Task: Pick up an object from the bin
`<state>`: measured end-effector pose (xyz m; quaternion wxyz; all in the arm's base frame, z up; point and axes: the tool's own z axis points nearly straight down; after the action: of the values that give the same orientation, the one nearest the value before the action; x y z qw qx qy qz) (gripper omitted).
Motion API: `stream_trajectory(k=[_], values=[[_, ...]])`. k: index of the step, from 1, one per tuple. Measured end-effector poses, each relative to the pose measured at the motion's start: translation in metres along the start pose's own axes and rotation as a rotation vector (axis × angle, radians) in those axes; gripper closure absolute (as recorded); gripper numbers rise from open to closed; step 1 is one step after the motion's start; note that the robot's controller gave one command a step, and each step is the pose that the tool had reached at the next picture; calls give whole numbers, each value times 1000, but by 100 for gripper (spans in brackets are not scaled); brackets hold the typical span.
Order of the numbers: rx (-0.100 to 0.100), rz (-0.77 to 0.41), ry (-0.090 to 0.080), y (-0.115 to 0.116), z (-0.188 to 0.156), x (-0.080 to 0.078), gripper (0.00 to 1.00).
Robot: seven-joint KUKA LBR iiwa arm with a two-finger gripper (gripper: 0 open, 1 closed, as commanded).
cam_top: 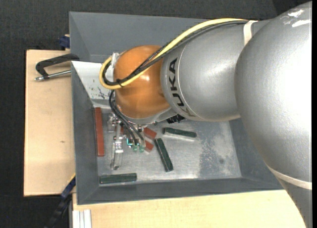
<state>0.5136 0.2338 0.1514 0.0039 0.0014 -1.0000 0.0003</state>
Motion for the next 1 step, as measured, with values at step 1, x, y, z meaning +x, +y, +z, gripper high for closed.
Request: stream_trajectory(k=[1], values=[[-2,2,-8,-1,-4,-2,0]])
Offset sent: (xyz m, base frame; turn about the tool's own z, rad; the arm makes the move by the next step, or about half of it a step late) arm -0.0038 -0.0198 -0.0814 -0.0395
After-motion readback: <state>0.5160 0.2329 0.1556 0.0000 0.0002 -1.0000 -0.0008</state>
